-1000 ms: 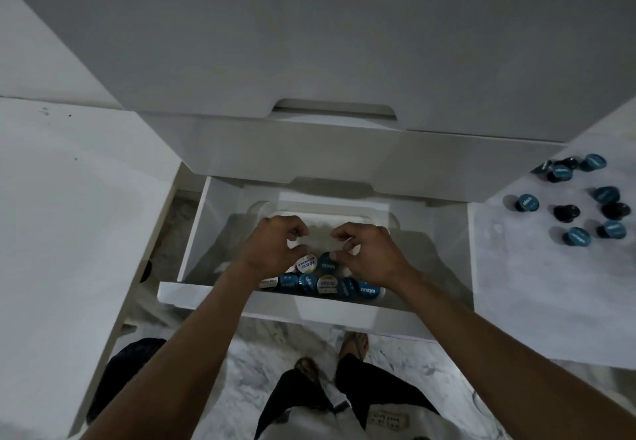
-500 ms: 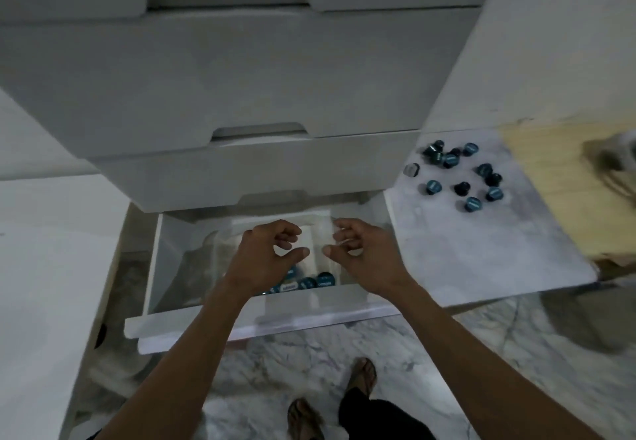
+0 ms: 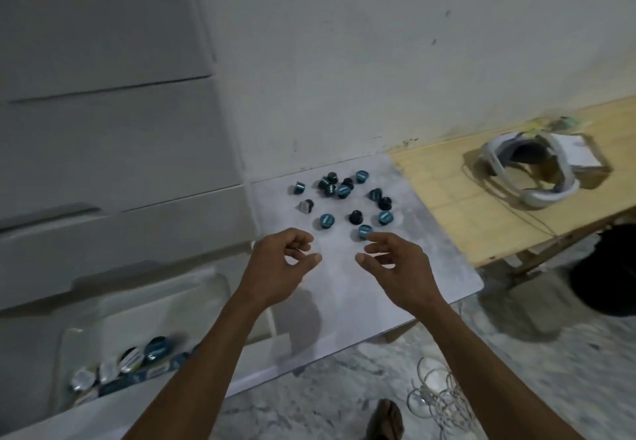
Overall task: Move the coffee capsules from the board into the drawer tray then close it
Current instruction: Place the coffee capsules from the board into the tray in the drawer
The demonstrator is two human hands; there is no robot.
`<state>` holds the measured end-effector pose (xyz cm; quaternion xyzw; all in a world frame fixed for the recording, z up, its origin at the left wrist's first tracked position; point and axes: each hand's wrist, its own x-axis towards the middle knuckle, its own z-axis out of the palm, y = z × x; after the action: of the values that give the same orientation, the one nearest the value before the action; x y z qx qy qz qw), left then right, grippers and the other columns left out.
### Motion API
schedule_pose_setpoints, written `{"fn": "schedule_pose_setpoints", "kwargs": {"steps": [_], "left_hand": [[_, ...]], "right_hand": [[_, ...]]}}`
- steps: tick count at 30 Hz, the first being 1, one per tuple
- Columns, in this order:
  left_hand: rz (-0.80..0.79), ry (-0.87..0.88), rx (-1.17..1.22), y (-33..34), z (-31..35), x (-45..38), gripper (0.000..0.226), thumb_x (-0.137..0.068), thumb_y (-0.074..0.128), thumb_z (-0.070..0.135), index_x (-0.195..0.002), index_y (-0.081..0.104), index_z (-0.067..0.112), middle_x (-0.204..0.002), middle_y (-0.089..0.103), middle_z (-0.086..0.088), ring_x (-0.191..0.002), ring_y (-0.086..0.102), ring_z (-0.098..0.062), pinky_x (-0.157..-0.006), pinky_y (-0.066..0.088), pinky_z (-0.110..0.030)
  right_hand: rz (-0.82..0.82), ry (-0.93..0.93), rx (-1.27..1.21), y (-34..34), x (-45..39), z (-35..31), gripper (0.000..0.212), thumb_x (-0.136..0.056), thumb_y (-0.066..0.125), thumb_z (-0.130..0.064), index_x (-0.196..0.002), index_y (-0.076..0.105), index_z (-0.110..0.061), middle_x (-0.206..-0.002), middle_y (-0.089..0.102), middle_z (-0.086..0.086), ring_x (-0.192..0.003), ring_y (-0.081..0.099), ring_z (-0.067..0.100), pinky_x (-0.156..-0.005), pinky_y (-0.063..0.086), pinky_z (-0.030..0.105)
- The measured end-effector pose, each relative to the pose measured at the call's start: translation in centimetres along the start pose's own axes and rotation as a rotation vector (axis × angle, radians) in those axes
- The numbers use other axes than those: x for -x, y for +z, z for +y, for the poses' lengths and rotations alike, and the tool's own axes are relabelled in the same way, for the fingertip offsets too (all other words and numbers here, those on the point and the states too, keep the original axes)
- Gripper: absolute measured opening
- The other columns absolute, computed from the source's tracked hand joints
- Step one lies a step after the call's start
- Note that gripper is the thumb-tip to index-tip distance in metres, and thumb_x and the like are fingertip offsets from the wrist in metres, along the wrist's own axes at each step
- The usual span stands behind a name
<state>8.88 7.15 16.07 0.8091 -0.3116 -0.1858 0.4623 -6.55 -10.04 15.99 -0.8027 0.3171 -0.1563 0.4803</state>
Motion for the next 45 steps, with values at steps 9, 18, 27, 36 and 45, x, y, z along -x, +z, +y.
{"fn": "schedule_pose_setpoints", "kwargs": {"steps": [9, 18, 27, 36, 45], "left_hand": [[0.09, -0.234, -0.067, 11.6, 0.1, -4.1, 0.027, -0.079, 0.079, 0.027, -0.102, 0.067, 0.021, -0.093, 0.069, 0.008, -0.081, 0.064, -0.004, -0.072, 0.05, -0.013], [0.213, -0.336, -0.151, 14.3, -5.0, -10.9, 0.046, -0.085, 0.073, 0.023, -0.126, 0.056, 0.015, -0.122, 0.061, -0.005, -0.105, 0.058, -0.016, -0.086, 0.045, -0.024], [0.332, -0.266, -0.286, 17.2, -10.1, -14.8, 0.049, -0.084, 0.074, 0.023, -0.128, 0.055, 0.01, -0.128, 0.06, -0.009, -0.12, 0.053, -0.026, -0.102, 0.047, -0.043], [0.562, -0.117, -0.358, 19.7, -13.0, -15.1, 0.035, -0.088, 0.07, 0.032, -0.115, 0.067, 0.01, -0.112, 0.07, -0.005, -0.105, 0.061, -0.023, -0.091, 0.048, -0.041], [0.656, -0.117, -0.352, 20.6, -12.6, -15.8, 0.033, -0.084, 0.074, 0.031, -0.109, 0.068, 0.01, -0.105, 0.072, -0.004, -0.098, 0.062, -0.019, -0.087, 0.047, -0.028]], "right_hand": [[-0.085, 0.085, 0.075, -7.2, -8.3, 8.7, 0.036, -0.083, 0.076, -0.034, -0.115, 0.065, -0.022, -0.098, 0.069, -0.007, -0.078, 0.066, 0.002, -0.055, 0.049, 0.009], [-0.21, 0.084, 0.198, -2.4, -13.8, 12.4, 0.043, -0.084, 0.075, -0.029, -0.124, 0.062, -0.021, -0.118, 0.066, -0.001, -0.089, 0.062, 0.01, -0.07, 0.053, 0.02], [-0.169, -0.165, 0.312, 2.5, -16.5, 17.3, 0.046, -0.08, 0.079, -0.027, -0.123, 0.064, -0.018, -0.13, 0.06, 0.004, -0.117, 0.054, 0.025, -0.092, 0.041, 0.026], [0.066, -0.45, 0.284, 5.1, -17.3, 21.2, 0.023, -0.087, 0.072, -0.022, -0.106, 0.071, -0.01, -0.108, 0.071, 0.002, -0.099, 0.063, 0.026, -0.09, 0.049, 0.037], [0.111, -0.48, 0.192, 5.2, -17.2, 21.5, 0.025, -0.08, 0.081, -0.018, -0.101, 0.072, -0.007, -0.1, 0.073, 0.002, -0.09, 0.064, 0.026, -0.081, 0.054, 0.039]]}}
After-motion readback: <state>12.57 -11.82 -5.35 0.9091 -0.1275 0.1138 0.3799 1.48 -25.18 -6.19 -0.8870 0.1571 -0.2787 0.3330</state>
